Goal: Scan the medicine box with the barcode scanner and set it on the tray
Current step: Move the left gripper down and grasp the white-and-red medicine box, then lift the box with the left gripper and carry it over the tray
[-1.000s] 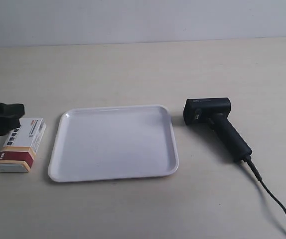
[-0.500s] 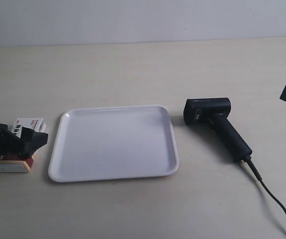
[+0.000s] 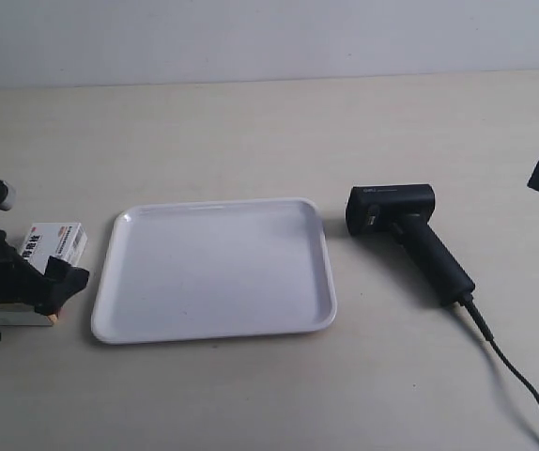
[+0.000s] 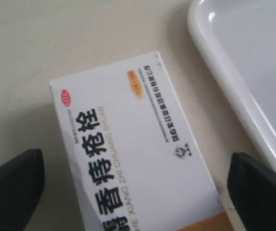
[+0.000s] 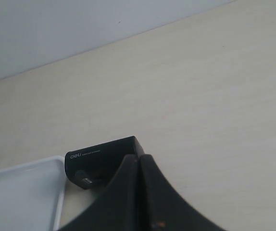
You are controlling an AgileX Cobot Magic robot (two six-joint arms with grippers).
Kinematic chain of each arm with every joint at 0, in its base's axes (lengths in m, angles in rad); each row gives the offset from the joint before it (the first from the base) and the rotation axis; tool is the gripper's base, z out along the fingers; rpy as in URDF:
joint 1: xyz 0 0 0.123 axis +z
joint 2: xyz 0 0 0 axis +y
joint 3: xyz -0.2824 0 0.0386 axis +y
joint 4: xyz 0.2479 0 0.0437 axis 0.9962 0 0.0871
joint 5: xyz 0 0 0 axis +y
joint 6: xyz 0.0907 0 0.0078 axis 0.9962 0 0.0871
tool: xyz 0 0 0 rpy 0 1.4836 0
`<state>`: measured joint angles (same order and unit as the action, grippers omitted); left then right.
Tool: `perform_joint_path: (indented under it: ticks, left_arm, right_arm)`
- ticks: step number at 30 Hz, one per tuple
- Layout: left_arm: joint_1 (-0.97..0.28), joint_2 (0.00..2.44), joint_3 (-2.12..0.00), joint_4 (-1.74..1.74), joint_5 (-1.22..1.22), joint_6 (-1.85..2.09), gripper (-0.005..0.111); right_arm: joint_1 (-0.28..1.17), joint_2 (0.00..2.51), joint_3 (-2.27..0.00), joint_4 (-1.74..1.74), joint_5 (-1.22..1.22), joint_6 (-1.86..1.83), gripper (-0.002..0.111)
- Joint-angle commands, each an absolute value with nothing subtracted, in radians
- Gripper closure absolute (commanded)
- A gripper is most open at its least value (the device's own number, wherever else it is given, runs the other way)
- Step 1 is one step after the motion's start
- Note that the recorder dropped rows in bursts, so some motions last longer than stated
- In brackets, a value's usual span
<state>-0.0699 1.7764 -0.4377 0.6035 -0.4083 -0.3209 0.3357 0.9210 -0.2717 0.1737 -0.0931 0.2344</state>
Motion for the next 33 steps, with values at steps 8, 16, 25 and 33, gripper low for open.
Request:
perform_joint_path:
  ticks: [8, 16, 25, 33]
  left_arm:
    - [-0.070, 1.743, -0.461, 0.693, -0.485, -0.314, 0.106]
    - [-0.070, 1.618, -0.653, 1.485, -0.686, -0.774, 0.107]
    - [-0.172, 1.712, -0.794, 1.648, -0.840, -0.755, 0.107]
    - [-0.243, 1.802, -0.814, 1.637, -0.840, -0.695, 0.107]
  right_arm:
    - [0.338, 0.933, -0.297, 0.154, -0.089, 0.227, 0.108]
    - [0.376, 1.153, -0.451, 0.112, 0.097, 0.157, 0.087]
    - [0.515, 1.455, -0.546, 0.112, 0.033, 0.000, 0.034]
    - [0.496, 1.658, -0.641, 0.042, -0.022, -0.035, 0.016]
